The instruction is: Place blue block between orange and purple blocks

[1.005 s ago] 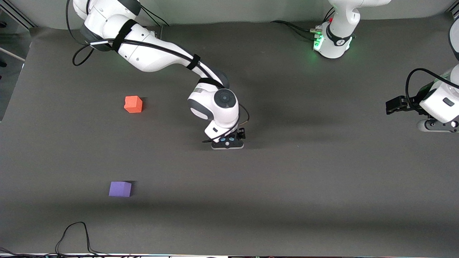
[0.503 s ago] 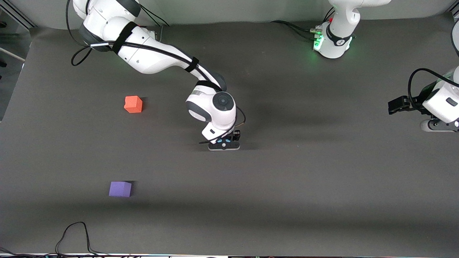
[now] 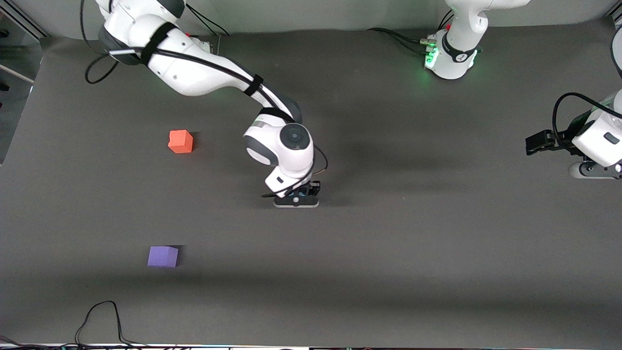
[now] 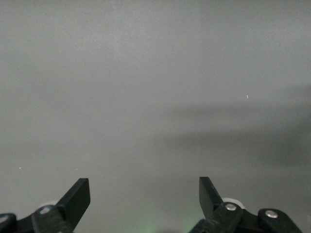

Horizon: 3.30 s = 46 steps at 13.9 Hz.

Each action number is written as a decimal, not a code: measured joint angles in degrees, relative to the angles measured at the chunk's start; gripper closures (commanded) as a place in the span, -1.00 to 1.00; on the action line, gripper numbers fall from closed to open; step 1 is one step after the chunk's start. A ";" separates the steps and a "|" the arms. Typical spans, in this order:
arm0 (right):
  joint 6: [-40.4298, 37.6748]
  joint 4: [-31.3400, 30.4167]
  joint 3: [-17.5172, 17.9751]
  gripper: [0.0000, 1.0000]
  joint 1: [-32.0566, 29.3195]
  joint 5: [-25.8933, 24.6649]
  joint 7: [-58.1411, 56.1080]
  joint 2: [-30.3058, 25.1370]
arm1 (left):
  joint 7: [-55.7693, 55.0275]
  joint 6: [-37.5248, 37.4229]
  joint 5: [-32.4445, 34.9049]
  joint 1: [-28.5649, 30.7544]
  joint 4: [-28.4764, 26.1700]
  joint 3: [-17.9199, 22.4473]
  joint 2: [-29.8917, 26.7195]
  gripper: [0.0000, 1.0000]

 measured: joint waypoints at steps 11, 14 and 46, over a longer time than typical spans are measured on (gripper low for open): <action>2.81 -34.66 -27.96 0.21 -9.02 34.25 -46.05 -35.77 | -0.03 -0.14 0.01 -0.05 -0.04 -0.09 0.00 -1.00; 16.67 -44.86 -30.95 0.19 -9.36 34.69 -50.34 -33.59 | -0.03 -0.17 0.01 -0.06 -0.06 -0.12 0.00 -1.00; -24.64 -24.57 -34.90 -1.00 -9.84 34.01 -54.57 -58.04 | -0.56 0.45 0.01 -0.11 -1.05 -0.49 -0.83 -1.00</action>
